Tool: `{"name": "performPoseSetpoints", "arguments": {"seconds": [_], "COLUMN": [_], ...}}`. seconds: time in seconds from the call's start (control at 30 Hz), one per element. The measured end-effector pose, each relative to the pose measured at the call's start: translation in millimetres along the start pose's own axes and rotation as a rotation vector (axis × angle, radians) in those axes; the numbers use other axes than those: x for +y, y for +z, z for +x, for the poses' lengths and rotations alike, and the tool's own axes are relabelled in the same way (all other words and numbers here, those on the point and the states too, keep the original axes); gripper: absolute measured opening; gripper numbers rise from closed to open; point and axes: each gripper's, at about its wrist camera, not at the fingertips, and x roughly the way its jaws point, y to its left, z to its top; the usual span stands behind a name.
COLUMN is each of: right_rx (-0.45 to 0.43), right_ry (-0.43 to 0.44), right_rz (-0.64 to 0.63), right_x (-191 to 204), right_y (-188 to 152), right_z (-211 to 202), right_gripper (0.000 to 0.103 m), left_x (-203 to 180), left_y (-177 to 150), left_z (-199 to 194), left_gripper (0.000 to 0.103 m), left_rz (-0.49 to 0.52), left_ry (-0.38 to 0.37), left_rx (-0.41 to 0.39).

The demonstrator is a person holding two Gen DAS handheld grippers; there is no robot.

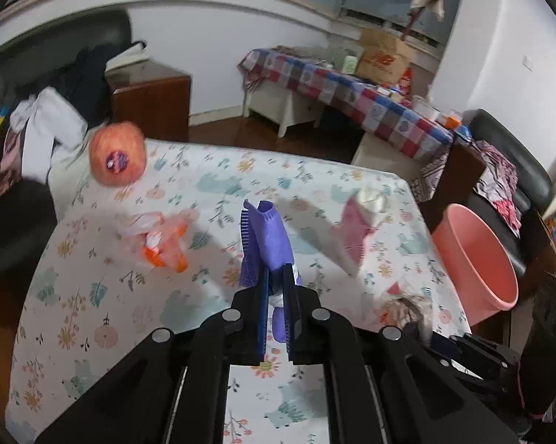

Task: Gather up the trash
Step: 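Carry the purple cloth and package with both tools over the bucket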

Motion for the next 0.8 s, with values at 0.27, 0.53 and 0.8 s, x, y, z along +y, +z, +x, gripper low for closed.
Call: {"name": "performPoseSetpoints", "arguments": {"seconds": [0.27, 0.53, 0.8], "right_rx": [-0.046, -0.115, -0.185], "right_ry": [-0.026, -0.086, -0.156], "right_rz": [0.054, 0.082, 0.127], "right_x": [-20, -38, -59], "right_y": [4, 11, 18], "right_z": [-19, -41, -63], "right_gripper": [0.021, 0.021, 0.021], "left_x": [-23, -44, -77], "left_y": [3, 10, 20], "left_z": [-10, -10, -7], "left_gripper": [0.006, 0.006, 0.006], "left_rz": [0.063, 0.086, 0.133], "left_ry": [-0.053, -0.083, -0.13], "left_rx": [-0.03, -0.048, -0.07]}}
